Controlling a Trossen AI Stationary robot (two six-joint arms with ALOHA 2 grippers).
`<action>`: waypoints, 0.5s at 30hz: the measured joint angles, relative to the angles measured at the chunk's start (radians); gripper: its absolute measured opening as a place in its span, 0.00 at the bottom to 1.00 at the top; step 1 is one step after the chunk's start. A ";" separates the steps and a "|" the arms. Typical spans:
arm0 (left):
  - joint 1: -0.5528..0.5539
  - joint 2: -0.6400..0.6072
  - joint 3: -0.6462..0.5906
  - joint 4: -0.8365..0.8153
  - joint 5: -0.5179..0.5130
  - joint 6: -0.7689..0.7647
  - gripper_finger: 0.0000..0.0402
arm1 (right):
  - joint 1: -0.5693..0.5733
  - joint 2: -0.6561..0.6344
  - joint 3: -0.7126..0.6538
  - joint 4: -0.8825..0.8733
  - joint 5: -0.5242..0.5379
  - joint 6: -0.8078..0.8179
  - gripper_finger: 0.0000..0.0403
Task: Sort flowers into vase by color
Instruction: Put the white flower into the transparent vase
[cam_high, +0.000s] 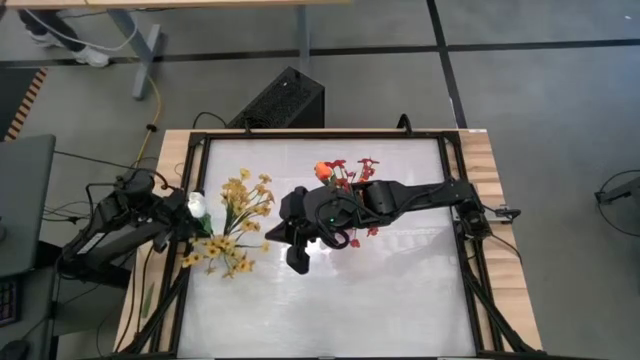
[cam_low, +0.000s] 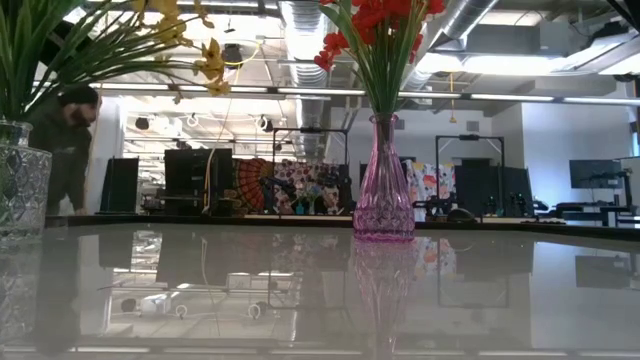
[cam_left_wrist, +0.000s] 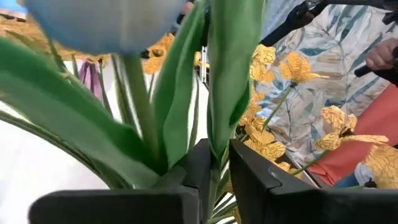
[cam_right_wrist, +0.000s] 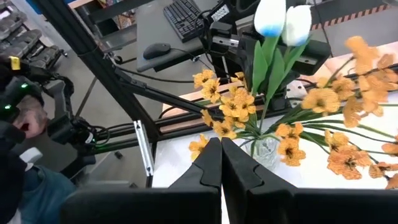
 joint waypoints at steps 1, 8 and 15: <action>0.000 0.000 0.000 0.000 0.004 -0.005 0.14 | 0.000 0.000 0.000 0.000 -0.008 0.000 0.07; 0.000 0.000 0.036 0.001 0.033 -0.065 0.29 | 0.000 0.000 0.000 0.000 -0.016 0.000 0.07; 0.000 0.004 0.091 0.001 -0.005 -0.171 0.41 | -0.001 0.000 0.000 -0.010 -0.016 -0.038 0.07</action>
